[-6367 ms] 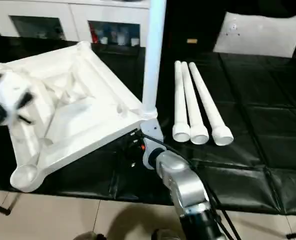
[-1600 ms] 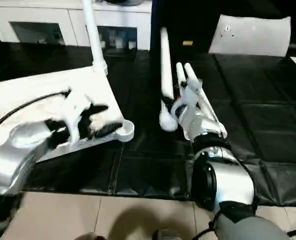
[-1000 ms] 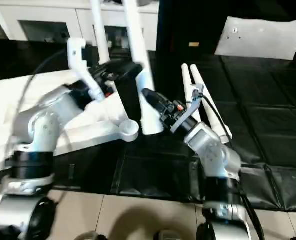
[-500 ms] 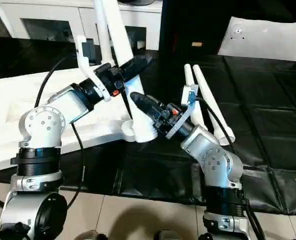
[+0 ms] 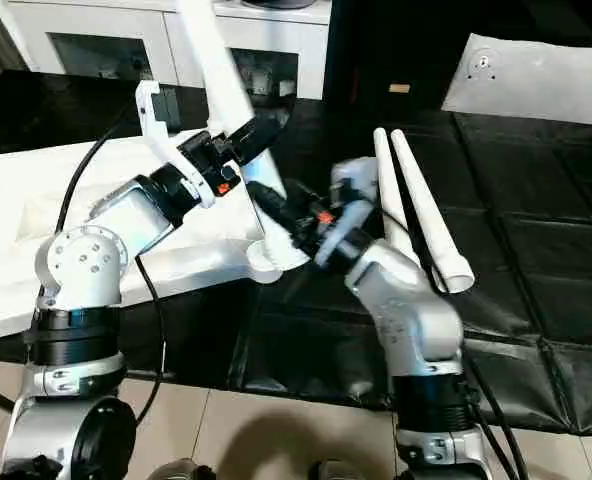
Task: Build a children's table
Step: Pick table leg
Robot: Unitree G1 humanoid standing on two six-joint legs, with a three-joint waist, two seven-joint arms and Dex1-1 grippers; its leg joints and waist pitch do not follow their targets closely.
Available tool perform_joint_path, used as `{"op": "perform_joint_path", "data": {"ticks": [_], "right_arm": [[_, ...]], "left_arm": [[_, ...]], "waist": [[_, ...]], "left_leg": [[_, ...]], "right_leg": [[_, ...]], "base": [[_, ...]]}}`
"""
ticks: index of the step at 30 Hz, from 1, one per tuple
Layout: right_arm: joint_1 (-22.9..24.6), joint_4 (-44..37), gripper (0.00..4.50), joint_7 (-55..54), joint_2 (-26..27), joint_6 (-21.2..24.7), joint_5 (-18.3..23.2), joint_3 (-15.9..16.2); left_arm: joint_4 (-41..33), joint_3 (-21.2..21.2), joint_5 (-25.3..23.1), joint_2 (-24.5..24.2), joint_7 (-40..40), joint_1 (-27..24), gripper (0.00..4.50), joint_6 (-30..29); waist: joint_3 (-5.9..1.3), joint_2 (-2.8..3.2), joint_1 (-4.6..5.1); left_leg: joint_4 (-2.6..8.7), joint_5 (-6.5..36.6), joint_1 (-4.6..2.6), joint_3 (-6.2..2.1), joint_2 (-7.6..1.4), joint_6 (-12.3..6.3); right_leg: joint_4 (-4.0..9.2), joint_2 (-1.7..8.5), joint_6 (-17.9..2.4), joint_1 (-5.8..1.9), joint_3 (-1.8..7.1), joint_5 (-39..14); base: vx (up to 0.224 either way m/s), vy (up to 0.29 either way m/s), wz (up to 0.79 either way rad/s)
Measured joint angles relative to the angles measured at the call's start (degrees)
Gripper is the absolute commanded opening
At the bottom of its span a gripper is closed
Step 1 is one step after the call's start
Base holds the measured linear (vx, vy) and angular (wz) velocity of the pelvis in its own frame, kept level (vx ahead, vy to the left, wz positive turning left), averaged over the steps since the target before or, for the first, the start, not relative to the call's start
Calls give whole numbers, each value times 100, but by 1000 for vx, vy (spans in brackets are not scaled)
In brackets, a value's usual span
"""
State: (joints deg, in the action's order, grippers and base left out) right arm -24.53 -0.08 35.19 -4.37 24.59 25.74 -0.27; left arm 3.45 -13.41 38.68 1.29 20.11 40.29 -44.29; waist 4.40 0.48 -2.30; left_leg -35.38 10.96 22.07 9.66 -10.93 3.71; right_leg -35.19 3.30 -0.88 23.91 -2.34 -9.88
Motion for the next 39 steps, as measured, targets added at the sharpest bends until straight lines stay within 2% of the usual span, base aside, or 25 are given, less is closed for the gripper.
{"op": "perform_joint_path", "data": {"ticks": [4,6,8,11,13,17,20,22,25,27,31,33,39], "right_arm": [[13,-44,181,-115,-31,-256,-301,196],[27,-119,181,-167,-17,-300,-378,258],[58,-208,181,-174,14,-384,-389,294],[187,-277,181,-166,42,-466,-379,295],[271,-315,181,-135,82,-511,-371,321],[385,-332,181,-86,71,-696,-365,328],[577,-335,181,50,23,-885,-368,447],[641,-335,181,73,17,-915,-388,478],[663,-332,181,99,9,-930,-420,516],[663,-332,181,110,-20,-985,-450,520],[665,-329,181,151,-60,-1119,-500,521],[665,-327,181,150,-70,-1166,-512,523],[665,-311,181,148,-80,-1224,-538,522]], "left_arm": [[-18,-246,242,213,-262,-2,407,-23],[-20,-215,259,154,-168,-29,407,43],[-122,139,-11,-187,330,-222,407,401],[-188,546,-374,-522,917,-444,370,826],[-188,584,-436,-632,1125,-510,369,899],[-198,719,-465,-904,1626,-653,333,1033],[-197,895,-492,-1201,2097,-824,318,1266],[-196,941,-500,-1203,2257,-847,291,1344],[-198,966,-498,-1204,2425,-841,279,1396],[-198,1000,-481,-1163,2435,-840,242,1336],[-181,921,-441,-1110,2298,-827,233,1294],[-121,841,-330,-1054,2243,-815,207,1270],[-67,753,-232,-1024,2196,-805,193,1198]], "waist": [[0,0,0],[0,0,3],[0,0,29],[0,1,30],[0,1,27],[-1,2,25],[-3,5,32],[-3,5,27],[-3,5,32],[-4,6,31],[-6,10,36],[-12,19,35],[-15,25,35]], "left_leg": [[0,0,0,1,0,0],[0,0,-1,0,0,0],[0,0,-2,-5,-4,0],[1,0,-2,-8,-5,0],[1,0,-1,-7,-4,0],[1,-1,-6,-6,-4,0],[1,-1,-8,-7,-5,0],[1,-2,-6,-7,-5,1],[1,-2,-14,-5,-5,1],[1,-2,-16,-6,-5,2],[1,-2,-18,-6,-6,2],[1,-2,-17,-5,-6,2],[1,-2,-16,-6,-6,2]], "right_leg": [[0,0,0,0,0,0],[-2,0,0,0,-1,0],[-1,-2,1,1,-1,0],[-1,-2,1,0,-2,0],[-1,0,1,1,0,1],[-2,2,0,-5,-1,2],[-5,1,0,-4,-1,2],[-5,2,-1,-4,-1,3],[-5,3,-2,-11,1,4],[-6,3,-2,-14,1,4],[-8,3,-2,-13,0,5],[-8,3,-2,-14,0,5],[-7,2,-2,-13,0,5]], "base": [[0,0,0],[0,0,0],[0,0,0],[0,0,0],[0,0,0],[0,0,0],[0,0,0],[0,0,0],[0,0,0],[0,0,0],[0,0,0],[0,0,0],[0,0,0]]}}
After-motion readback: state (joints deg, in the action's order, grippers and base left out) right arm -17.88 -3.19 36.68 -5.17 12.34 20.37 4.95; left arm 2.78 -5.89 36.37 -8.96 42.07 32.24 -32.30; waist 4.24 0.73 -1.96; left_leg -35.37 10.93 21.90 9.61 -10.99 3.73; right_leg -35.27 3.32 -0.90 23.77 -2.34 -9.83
